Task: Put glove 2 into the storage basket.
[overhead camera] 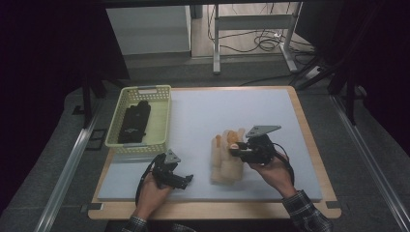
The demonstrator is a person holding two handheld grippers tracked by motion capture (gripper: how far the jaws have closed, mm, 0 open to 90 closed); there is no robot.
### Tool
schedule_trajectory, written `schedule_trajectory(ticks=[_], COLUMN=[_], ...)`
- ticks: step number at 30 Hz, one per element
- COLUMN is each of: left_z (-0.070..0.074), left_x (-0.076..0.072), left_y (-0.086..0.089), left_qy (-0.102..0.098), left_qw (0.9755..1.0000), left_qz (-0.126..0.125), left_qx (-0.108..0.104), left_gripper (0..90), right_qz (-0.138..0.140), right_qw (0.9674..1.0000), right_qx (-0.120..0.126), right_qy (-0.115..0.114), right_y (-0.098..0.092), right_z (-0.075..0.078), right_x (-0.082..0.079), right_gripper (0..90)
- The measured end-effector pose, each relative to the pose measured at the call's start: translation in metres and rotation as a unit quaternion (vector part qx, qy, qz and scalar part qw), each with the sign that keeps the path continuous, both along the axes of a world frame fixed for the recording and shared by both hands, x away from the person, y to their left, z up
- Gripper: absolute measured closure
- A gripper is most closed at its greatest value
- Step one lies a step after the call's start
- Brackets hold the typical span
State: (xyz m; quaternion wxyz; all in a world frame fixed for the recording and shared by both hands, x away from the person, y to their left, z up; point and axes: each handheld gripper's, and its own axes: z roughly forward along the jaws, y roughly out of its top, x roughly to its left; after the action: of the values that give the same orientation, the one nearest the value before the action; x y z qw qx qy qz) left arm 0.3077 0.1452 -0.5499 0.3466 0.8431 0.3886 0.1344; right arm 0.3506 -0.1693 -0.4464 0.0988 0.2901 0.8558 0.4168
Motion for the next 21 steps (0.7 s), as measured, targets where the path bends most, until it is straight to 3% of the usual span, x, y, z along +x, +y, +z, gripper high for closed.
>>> schedule_trajectory(ticks=[6, 10, 14, 17, 21], left_z=[0.000, 0.000, 0.000, 0.000, 0.000], left_x=[0.000, 0.000, 0.000, 0.000, 0.000], left_y=[0.000, 0.000, 0.000, 0.000, 0.000], left_qy=[-0.001, -0.001, 0.000, 0.000, 0.000], left_qw=[1.0000, 1.0000, 1.0000, 1.0000, 1.0000], left_qz=[0.002, 0.001, 0.000, 0.000, 0.000], left_qx=[-0.002, -0.001, 0.000, 0.000, 0.000], left_gripper=[0.2, 0.1, 0.1, 0.1, 0.1], right_qz=[0.004, -0.006, -0.009, -0.008, -0.007], right_qw=[0.9998, 0.9994, 0.9990, 0.9991, 0.9993], right_qx=[-0.010, -0.015, -0.034, -0.032, -0.033], right_qy=[0.019, 0.031, 0.028, 0.025, 0.012], right_y=[0.024, 0.028, 0.029, 0.029, 0.025], right_z=[-0.019, -0.038, -0.052, -0.056, -0.048], right_x=[0.008, 0.014, 0.014, 0.014, 0.012], right_gripper=[62.7, 61.3, 53.8, 46.5, 42.7])
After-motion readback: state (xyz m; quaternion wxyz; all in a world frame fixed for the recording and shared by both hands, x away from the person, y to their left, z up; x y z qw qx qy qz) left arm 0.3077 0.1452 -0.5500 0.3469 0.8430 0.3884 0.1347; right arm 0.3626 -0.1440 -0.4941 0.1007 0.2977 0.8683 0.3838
